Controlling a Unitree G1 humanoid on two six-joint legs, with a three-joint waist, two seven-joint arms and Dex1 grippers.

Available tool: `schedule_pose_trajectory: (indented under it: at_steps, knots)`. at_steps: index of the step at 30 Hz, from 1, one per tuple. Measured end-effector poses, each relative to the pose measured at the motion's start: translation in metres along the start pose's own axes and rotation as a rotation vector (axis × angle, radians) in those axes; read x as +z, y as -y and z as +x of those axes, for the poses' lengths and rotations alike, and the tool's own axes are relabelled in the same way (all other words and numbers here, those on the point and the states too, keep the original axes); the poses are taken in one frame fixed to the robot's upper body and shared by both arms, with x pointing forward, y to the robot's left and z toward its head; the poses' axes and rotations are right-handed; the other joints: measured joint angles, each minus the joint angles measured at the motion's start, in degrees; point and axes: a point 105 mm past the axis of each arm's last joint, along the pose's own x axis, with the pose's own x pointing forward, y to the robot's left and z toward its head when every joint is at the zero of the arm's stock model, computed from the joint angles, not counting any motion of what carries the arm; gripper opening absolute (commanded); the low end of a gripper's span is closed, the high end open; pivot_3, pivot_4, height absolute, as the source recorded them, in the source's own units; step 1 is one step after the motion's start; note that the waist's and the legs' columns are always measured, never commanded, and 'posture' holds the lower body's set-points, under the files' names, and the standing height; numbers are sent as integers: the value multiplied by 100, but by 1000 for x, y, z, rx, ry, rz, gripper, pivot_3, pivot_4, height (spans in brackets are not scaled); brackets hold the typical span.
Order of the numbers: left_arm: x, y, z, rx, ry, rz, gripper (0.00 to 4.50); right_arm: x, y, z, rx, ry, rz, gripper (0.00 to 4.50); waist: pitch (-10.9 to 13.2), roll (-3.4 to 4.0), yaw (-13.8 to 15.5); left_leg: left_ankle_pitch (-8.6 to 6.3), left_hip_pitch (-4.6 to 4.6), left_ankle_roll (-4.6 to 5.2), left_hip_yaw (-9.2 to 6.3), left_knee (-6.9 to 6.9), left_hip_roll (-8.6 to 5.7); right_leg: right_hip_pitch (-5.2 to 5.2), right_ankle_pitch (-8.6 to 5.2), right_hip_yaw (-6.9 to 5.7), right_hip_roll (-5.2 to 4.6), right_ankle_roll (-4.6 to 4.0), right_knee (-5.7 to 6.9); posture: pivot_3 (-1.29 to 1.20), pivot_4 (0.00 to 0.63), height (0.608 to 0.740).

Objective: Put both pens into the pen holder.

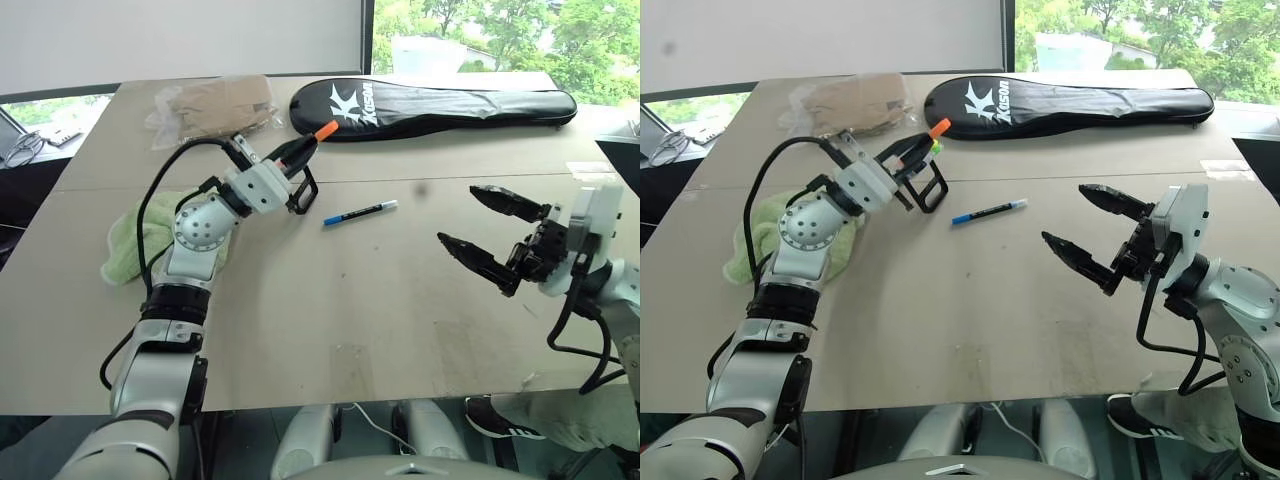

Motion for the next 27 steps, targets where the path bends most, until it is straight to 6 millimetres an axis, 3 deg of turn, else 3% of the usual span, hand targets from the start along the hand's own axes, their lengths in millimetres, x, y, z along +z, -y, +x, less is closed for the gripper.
schedule_pose_trajectory:
  at_steps: [5,8,12,18,20,21,24,27]
  knots:
    - [18,-9,11,26,62,5,32,-3,-2,-2,-10,-10,17,4500,-1,1,-11,0,1,0,-2,4,-2,1,0,-5,0,0,5,0,150,740]
    - [17,-1,16,15,64,-30,32,-3,-1,-2,-17,-11,19,4500,-1,1,-8,0,1,0,-2,6,-5,3,0,-6,1,0,5,0,150,740]
    - [1,11,17,-3,18,-86,32,-4,-1,-2,-19,-14,14,4500,-1,1,-24,0,1,0,-2,6,-7,2,0,-5,1,0,7,0,150,740]
    - [-44,19,-8,-7,-159,-93,32,-3,-1,-1,-19,-15,8,4500,-1,0,-108,0,1,0,-4,6,-10,2,0,-8,-2,0,9,0,150,740]
    - [-48,19,-11,-3,-170,-96,32,-4,-1,-1,-19,-16,8,4500,-1,0,-116,0,1,0,-6,6,-12,2,0,-9,-4,0,9,0,150,740]
    - [-50,20,-13,-1,-174,-104,679,-4,-1,-2,-19,-16,7,4500,-1,0,-117,0,1,0,-8,6,-13,2,0,-11,-5,0,9,0,150,740]
    - [-52,19,-16,10,-177,-125,1663,-5,-1,-2,-20,-19,8,4500,-1,0,-119,0,1,0,-11,7,-13,2,0,-13,-6,0,10,0,150,740]
    - [-43,15,-12,27,-133,-154,3124,-6,-2,-4,-20,-19,9,4500,-1,0,-122,0,0,0,-11,7,-12,1,0,-11,-7,0,10,0,150,740]
